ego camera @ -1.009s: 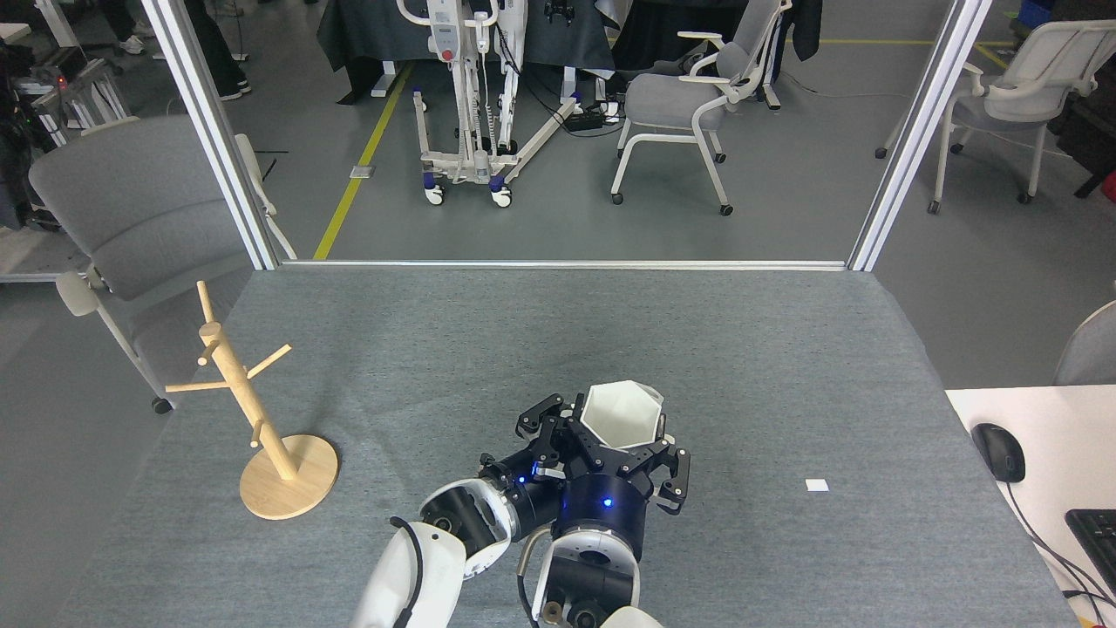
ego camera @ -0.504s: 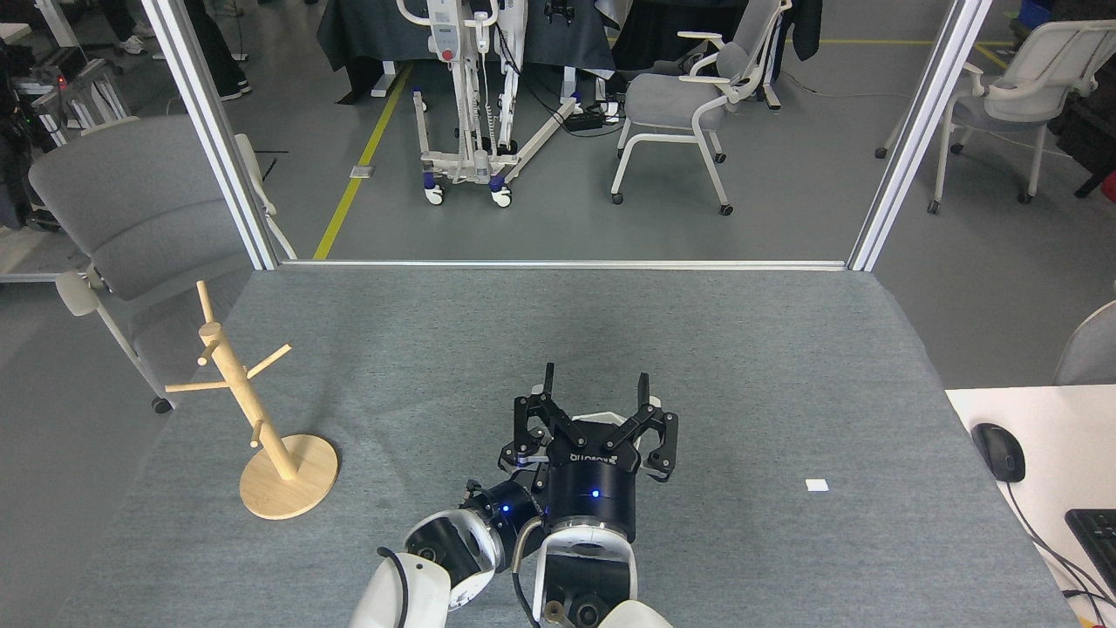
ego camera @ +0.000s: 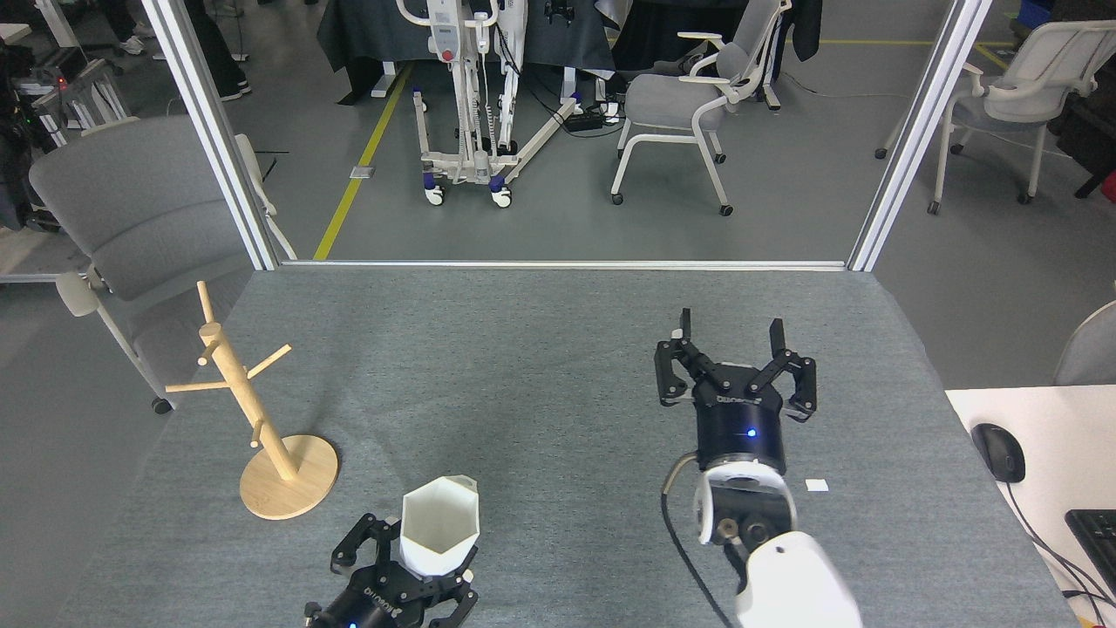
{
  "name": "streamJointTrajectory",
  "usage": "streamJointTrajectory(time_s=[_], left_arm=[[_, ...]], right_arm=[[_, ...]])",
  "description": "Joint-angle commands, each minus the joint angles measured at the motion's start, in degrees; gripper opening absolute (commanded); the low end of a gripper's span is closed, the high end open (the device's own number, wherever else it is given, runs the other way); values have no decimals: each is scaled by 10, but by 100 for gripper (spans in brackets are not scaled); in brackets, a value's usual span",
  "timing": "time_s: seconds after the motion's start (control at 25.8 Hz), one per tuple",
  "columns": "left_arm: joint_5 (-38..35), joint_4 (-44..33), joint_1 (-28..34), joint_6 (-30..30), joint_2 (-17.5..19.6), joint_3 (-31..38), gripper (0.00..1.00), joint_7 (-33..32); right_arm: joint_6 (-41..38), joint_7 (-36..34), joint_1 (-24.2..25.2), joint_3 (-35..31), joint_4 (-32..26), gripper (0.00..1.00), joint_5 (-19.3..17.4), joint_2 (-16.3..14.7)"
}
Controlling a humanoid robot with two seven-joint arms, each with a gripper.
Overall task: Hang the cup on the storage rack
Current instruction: 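Release the cup from the right gripper and withdraw it, then carry the cup with the left gripper onto a wooden rack peg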
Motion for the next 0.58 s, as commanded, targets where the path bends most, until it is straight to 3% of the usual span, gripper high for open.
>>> streamJointTrajectory(time_s=[0.0, 0.19, 0.27, 0.39, 0.54], left_arm=[[0, -28, 54, 6, 5, 67, 0, 2], [0, -27, 71, 6, 4, 190, 0, 4], [0, -27, 70, 10, 2, 235, 0, 4], [0, -24, 58, 24, 3, 282, 0, 4], [0, -23, 30, 60, 7, 316, 0, -4]], right_arm=[[-211, -68, 49, -129, 39, 99, -92, -61], [-253, -73, 118, -179, 39, 100, -74, -58], [-253, -72, 145, -204, 28, 100, -37, -41], [-253, -62, 167, -224, 5, 100, 11, 9], [-258, -43, 175, -225, -17, 100, 18, 19]])
